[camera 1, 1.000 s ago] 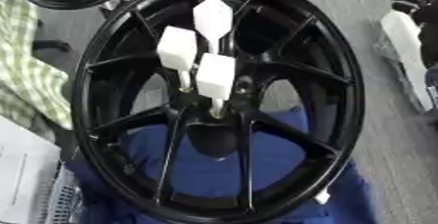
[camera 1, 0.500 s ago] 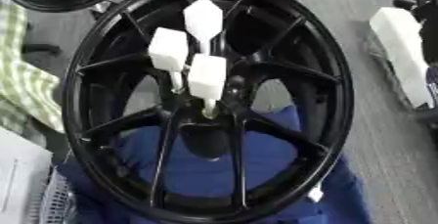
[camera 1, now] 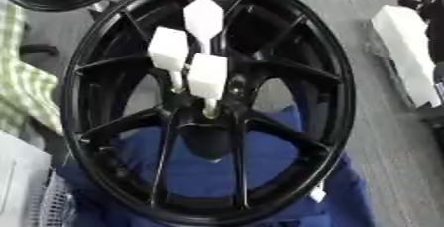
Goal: Pull the pin out of the wheel hub.
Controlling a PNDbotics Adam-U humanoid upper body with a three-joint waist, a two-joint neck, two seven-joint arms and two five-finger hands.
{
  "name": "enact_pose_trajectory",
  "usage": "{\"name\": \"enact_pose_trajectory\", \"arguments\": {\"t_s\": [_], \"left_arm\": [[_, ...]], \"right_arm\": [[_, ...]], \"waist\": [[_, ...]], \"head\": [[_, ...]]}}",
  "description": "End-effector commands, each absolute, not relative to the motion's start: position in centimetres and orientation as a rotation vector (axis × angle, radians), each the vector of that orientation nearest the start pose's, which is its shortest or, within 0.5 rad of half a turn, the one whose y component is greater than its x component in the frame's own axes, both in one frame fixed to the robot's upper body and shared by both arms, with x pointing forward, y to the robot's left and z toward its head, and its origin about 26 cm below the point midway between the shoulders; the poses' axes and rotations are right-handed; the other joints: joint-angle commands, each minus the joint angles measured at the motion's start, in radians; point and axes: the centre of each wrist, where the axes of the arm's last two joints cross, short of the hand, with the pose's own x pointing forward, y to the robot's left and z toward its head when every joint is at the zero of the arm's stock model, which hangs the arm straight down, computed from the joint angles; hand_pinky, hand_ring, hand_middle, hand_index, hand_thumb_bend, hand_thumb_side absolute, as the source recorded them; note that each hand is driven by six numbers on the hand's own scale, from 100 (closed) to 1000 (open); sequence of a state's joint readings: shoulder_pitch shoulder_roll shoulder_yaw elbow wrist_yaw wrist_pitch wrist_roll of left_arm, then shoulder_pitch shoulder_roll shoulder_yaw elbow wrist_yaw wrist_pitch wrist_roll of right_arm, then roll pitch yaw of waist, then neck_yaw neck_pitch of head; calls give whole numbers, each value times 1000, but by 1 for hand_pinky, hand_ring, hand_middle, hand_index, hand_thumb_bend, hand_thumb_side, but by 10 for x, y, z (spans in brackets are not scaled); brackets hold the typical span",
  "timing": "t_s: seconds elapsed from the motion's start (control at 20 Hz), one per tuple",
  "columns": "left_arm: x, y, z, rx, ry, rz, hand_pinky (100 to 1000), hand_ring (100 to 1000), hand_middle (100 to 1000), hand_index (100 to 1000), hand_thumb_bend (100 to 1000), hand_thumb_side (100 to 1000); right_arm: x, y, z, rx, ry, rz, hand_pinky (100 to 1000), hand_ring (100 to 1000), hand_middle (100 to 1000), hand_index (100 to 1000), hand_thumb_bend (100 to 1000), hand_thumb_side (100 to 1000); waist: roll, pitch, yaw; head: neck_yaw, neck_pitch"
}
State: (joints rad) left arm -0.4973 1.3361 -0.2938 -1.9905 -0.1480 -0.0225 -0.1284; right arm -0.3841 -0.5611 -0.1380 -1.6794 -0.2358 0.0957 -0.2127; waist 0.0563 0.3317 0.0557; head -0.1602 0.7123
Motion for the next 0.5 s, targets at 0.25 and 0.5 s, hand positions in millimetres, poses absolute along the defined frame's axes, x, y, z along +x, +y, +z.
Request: {"name": "enact_pose_trajectory", "arguments": {"t_s": [0.25, 0.5], "left_arm": [[283, 290, 329, 810, -1742, -1702, 843, 794, 762, 859, 581, 684], [286, 271, 338, 709, -1729, -1694, 839, 789, 759, 855, 581, 687]], "right_arm": [[340, -362, 216, -441, -2039, 55, 823, 757, 681, 751, 100, 622], [340, -363, 214, -441, -2033, 56, 823, 757, 682, 752, 100, 625]], "waist": [[8, -31, 0], [13, -36, 3]], "head": [[-2, 2], [-5, 8]]}}
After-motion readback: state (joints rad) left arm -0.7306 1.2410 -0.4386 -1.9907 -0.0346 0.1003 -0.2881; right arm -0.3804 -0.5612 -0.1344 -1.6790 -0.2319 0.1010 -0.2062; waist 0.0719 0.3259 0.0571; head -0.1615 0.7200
